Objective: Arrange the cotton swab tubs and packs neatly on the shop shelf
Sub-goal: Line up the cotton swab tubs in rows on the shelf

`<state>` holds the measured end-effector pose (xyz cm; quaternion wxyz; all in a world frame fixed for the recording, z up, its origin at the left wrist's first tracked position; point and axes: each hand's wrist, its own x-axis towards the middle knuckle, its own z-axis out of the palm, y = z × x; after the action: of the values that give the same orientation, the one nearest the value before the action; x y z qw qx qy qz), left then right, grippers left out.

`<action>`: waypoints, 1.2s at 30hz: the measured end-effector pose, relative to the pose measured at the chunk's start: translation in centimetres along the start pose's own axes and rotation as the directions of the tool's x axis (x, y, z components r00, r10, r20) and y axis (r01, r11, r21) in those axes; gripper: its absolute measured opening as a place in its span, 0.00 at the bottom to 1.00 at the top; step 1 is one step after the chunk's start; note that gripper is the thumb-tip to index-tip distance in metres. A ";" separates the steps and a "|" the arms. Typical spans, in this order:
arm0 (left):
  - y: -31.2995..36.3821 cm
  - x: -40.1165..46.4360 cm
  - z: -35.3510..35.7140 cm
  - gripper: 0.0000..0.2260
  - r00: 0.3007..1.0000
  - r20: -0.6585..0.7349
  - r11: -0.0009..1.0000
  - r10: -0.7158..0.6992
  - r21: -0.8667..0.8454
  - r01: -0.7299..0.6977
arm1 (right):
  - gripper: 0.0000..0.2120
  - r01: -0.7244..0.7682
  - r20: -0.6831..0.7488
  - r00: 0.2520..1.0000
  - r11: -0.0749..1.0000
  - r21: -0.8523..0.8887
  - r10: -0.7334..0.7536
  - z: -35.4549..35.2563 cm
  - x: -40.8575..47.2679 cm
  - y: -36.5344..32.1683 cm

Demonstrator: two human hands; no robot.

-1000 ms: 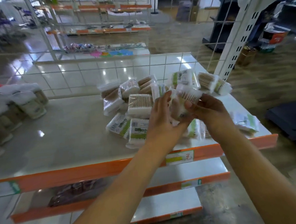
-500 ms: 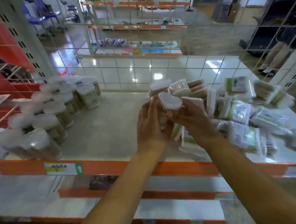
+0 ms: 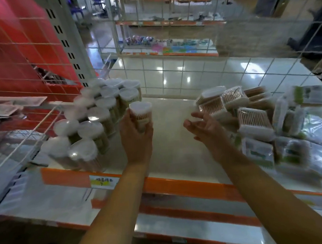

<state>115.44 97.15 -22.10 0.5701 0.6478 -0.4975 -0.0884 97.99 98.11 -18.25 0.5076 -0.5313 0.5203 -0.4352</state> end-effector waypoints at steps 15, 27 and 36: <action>-2.8 1.7 1.0 0.30 0.994 -0.082 0.997 -0.074 0.018 0.076 | 0.26 -0.034 -0.074 0.997 0.999 -0.003 0.034 0.0 -0.7 1.7; -1.4 0.4 0.4 0.31 0.990 -0.083 0.990 -0.113 0.080 0.120 | 0.31 -0.032 -0.027 0.999 0.999 0.018 0.033 0.3 -2.2 0.9; -0.3 -0.1 -0.2 0.08 0.992 -0.085 0.995 -0.098 0.001 0.099 | 0.30 -0.020 0.008 1.000 1.000 0.007 0.020 0.9 -2.5 0.2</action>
<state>115.64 97.32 -22.36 0.5838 0.6763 -0.4406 -0.0875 98.67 100.64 -18.41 0.5160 -0.5261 0.5217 -0.4300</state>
